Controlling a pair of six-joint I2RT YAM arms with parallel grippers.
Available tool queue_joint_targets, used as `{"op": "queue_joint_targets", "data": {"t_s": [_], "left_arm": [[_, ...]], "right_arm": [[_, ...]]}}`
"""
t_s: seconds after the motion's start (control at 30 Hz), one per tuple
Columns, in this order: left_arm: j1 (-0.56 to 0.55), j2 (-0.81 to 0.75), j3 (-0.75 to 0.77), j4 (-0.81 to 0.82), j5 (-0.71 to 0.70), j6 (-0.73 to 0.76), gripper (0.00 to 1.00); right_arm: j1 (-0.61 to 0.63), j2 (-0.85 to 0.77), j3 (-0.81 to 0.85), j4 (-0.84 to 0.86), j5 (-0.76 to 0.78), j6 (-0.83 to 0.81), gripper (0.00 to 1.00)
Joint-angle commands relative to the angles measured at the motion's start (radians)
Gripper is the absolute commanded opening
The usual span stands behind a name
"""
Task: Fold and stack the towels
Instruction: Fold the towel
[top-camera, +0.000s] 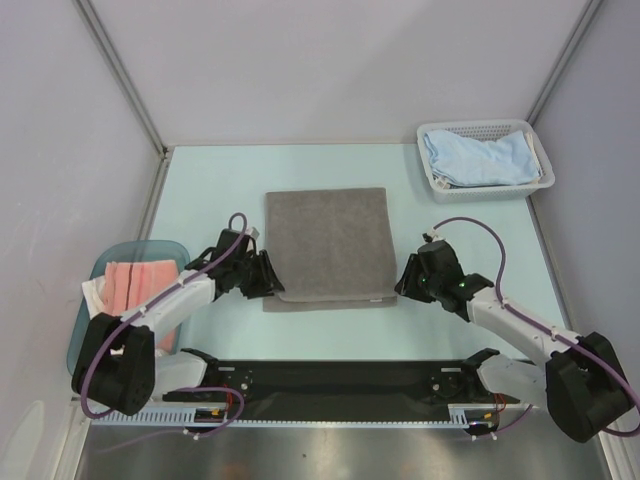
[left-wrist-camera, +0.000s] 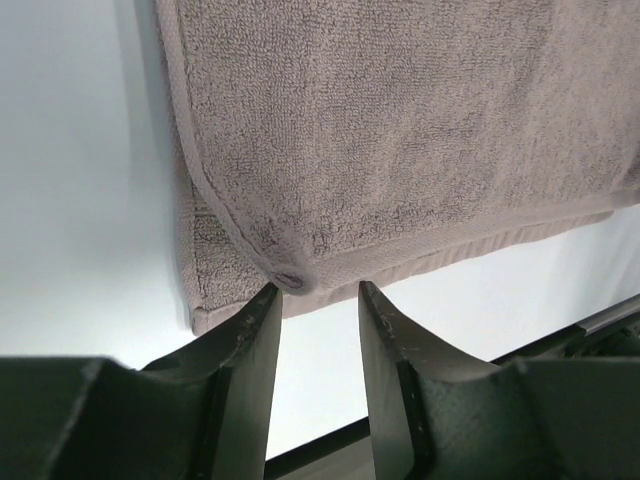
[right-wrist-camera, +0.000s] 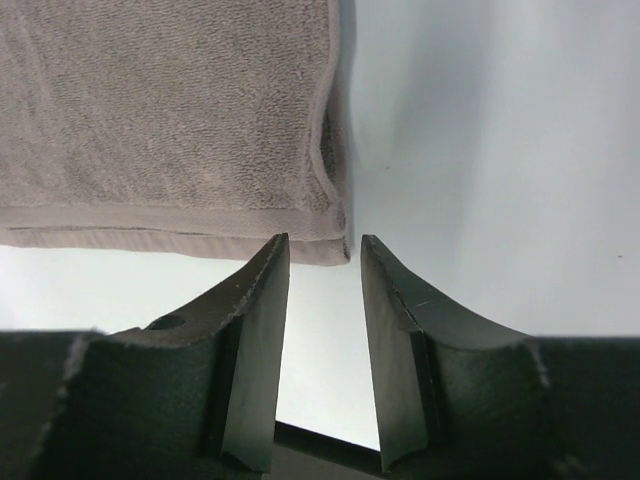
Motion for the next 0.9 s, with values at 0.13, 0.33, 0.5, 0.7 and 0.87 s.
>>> {"op": "queue_joint_targets", "data": {"t_s": [0.13, 0.33, 0.5, 0.7, 0.87], "left_arm": [[-0.007, -0.047, -0.010, -0.026, -0.064, -0.003, 0.45], [-0.007, -0.049, -0.028, -0.008, -0.076, -0.019, 0.46], [-0.007, -0.027, -0.037, 0.012, -0.070, -0.025, 0.41], [-0.007, -0.020, -0.036, 0.028, -0.070, -0.028, 0.31], [-0.007, -0.015, -0.033, 0.031, -0.067, -0.028, 0.22]], "right_arm": [[-0.008, 0.060, 0.035, 0.025, 0.027, -0.035, 0.43], [-0.008, 0.095, 0.034, 0.058, 0.021, -0.046, 0.45], [-0.006, 0.119, 0.029, 0.082, 0.015, -0.048, 0.45], [-0.006, 0.145, 0.029, 0.105, 0.011, -0.046, 0.40], [-0.006, 0.162, 0.034, 0.122, 0.005, -0.040, 0.28]]}}
